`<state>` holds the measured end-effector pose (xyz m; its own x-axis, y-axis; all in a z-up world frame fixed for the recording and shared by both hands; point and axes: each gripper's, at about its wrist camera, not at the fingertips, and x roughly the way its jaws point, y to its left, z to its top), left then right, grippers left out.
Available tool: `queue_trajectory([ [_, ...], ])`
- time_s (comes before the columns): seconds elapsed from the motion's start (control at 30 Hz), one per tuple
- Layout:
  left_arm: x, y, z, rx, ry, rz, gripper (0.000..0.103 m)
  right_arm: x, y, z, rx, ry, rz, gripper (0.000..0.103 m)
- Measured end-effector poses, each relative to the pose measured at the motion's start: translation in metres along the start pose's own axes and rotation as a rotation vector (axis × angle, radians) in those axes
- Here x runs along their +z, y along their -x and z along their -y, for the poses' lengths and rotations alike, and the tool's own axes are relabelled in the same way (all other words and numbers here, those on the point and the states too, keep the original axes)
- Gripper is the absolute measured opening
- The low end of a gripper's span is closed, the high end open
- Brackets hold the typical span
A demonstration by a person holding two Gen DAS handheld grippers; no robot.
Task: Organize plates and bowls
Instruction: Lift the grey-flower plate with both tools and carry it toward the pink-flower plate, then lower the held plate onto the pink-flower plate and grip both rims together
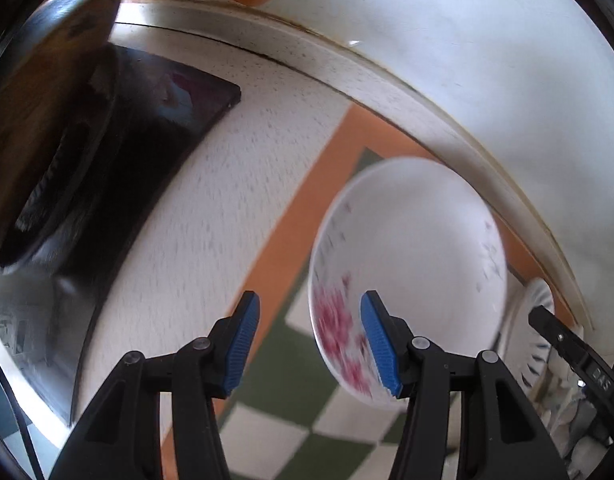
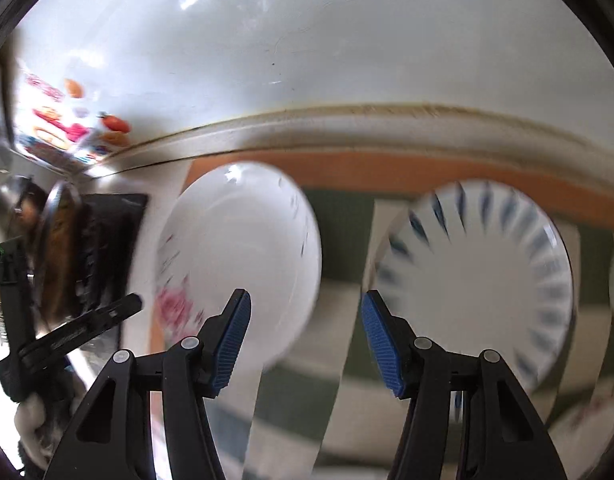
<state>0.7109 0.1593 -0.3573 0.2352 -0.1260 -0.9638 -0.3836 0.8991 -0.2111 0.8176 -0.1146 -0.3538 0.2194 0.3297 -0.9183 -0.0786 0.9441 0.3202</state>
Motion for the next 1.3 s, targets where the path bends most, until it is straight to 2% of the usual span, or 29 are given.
queue_trajectory([
  [0.1, 0.013, -0.014, 0.001, 0.008, -0.012, -0.030, 0.050, 0.025, -0.029, -0.005, -0.050, 0.030, -0.024, 0.060],
  [0.2, 0.019, -0.023, 0.004, 0.016, -0.038, -0.046, 0.050, 0.041, -0.050, -0.006, -0.062, 0.041, -0.045, 0.055],
  [0.43, 0.018, -0.044, 0.011, -0.006, -0.090, -0.106, 0.048, 0.061, -0.089, -0.007, -0.066, 0.029, -0.105, 0.038],
  [0.47, 0.017, -0.047, 0.011, -0.021, -0.092, -0.111, 0.045, 0.060, -0.092, -0.007, -0.065, 0.029, -0.109, 0.034],
  [0.53, 0.015, -0.050, 0.012, -0.051, -0.093, -0.116, 0.029, 0.061, -0.097, -0.009, -0.039, 0.035, -0.115, 0.027],
  [0.57, 0.014, -0.050, 0.014, -0.063, -0.093, -0.120, 0.026, 0.060, -0.099, -0.010, -0.019, 0.032, -0.120, 0.022],
  [0.67, 0.010, -0.049, 0.023, -0.034, -0.111, -0.098, 0.025, 0.060, -0.100, -0.019, -0.039, 0.059, -0.100, 0.022],
  [0.93, 0.010, -0.039, 0.027, -0.044, -0.131, -0.075, 0.025, 0.048, -0.096, -0.017, -0.024, 0.028, -0.093, 0.020],
  [1.13, 0.002, -0.009, 0.030, -0.051, -0.175, -0.033, 0.025, 0.036, -0.079, -0.017, -0.027, 0.025, -0.073, 0.020],
  [1.3, -0.015, 0.015, 0.040, -0.055, -0.211, -0.007, 0.025, 0.024, -0.048, -0.006, 0.006, -0.023, -0.029, 0.020],
])
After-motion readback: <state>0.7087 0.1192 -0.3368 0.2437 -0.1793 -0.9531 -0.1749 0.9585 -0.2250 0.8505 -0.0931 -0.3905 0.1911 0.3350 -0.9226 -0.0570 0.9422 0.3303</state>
